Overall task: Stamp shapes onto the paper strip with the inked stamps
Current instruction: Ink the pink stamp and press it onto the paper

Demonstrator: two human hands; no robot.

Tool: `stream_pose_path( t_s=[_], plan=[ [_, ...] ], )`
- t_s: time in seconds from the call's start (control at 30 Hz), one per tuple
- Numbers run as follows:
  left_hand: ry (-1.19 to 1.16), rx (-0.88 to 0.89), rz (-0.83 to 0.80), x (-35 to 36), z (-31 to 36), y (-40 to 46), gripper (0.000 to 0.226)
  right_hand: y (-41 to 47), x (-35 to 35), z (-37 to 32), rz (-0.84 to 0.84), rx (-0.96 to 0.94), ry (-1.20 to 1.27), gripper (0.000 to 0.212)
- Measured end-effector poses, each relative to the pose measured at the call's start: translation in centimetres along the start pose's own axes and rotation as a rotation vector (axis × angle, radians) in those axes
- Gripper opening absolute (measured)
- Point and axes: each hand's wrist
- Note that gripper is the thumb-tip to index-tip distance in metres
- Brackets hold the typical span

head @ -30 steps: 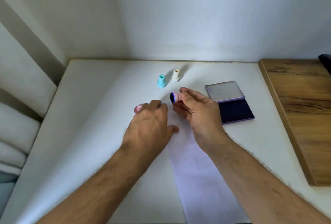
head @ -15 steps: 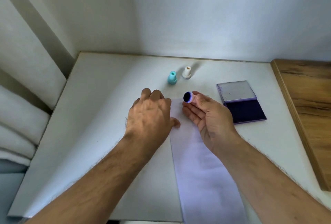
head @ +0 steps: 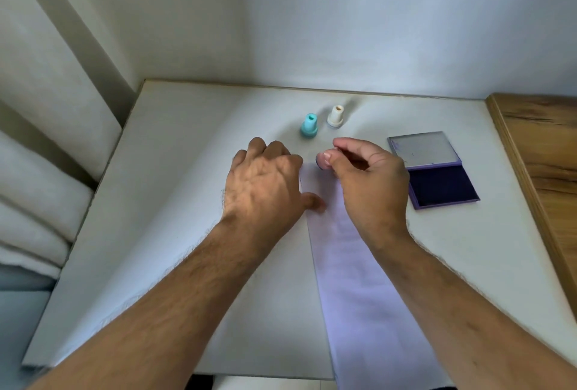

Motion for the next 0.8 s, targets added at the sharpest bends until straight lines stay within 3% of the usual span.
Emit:
stream_pose_path(
  t_s=[0.2,0.53,0.8],
  plan=[
    [0.027,0.017,0.002,0.0,-0.3,0.2,0.056,-0.4,1.1,0.1,-0.007,-0.112,-0.193,0.028],
    [-0.036,0.003,-0.028,-0.1,-0.6,0.4,0.049,-0.2,1.5,0.0,0.007,-0.201,-0.258,0.022],
    [-0.083,-0.020,-0.016,0.0,-0.7,0.4,0.043,-0.1,1.6,-0.1,-0.085,-0.312,-0.475,0.017]
  ],
)
Point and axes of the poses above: each hand's wrist, its own y-axis towards the middle knuckle, its own x-axis out of the palm, z = x × y, and after that the axes turned 5 degrees about x, right-handed
